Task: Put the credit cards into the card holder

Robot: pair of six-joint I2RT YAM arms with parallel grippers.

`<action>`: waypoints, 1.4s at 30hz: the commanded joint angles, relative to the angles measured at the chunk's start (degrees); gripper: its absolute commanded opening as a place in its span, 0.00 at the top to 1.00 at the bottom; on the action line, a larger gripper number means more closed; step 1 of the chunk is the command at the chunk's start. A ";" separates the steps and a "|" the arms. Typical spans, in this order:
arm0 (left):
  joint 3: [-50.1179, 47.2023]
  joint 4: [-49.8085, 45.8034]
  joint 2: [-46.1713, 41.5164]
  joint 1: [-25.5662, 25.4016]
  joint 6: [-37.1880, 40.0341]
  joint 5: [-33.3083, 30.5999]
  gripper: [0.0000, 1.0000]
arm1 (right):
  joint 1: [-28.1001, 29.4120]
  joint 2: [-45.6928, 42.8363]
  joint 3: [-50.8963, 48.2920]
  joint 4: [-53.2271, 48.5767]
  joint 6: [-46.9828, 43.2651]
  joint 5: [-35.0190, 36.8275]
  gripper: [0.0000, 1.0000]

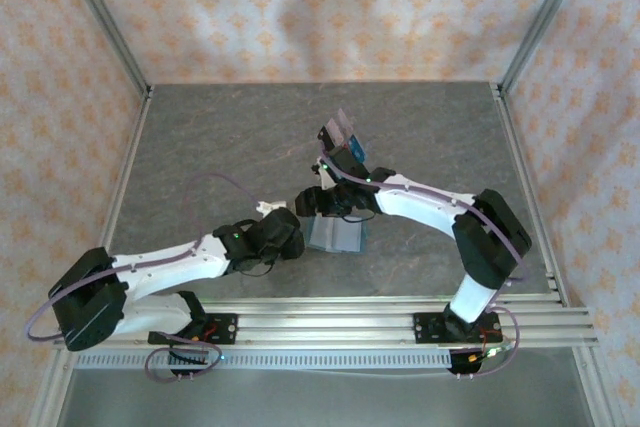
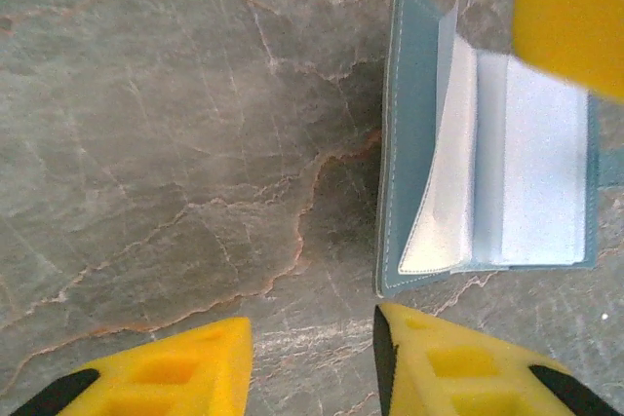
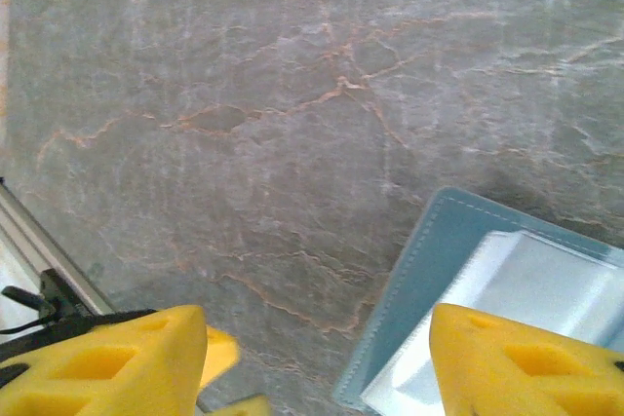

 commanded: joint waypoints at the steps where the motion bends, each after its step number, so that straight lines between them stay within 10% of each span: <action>1: 1.02 -4.76 -2.17 0.96 2.57 0.93 0.57 | -0.27 -2.49 0.66 -5.17 -1.25 7.99 0.40; 13: 5.97 -7.83 0.91 5.99 7.37 5.53 0.62 | -0.17 6.52 0.57 -2.13 1.57 7.09 0.95; 42: 23.12 -9.29 26.31 8.45 17.30 8.56 0.68 | -6.45 6.35 17.09 -22.37 -0.88 9.12 0.79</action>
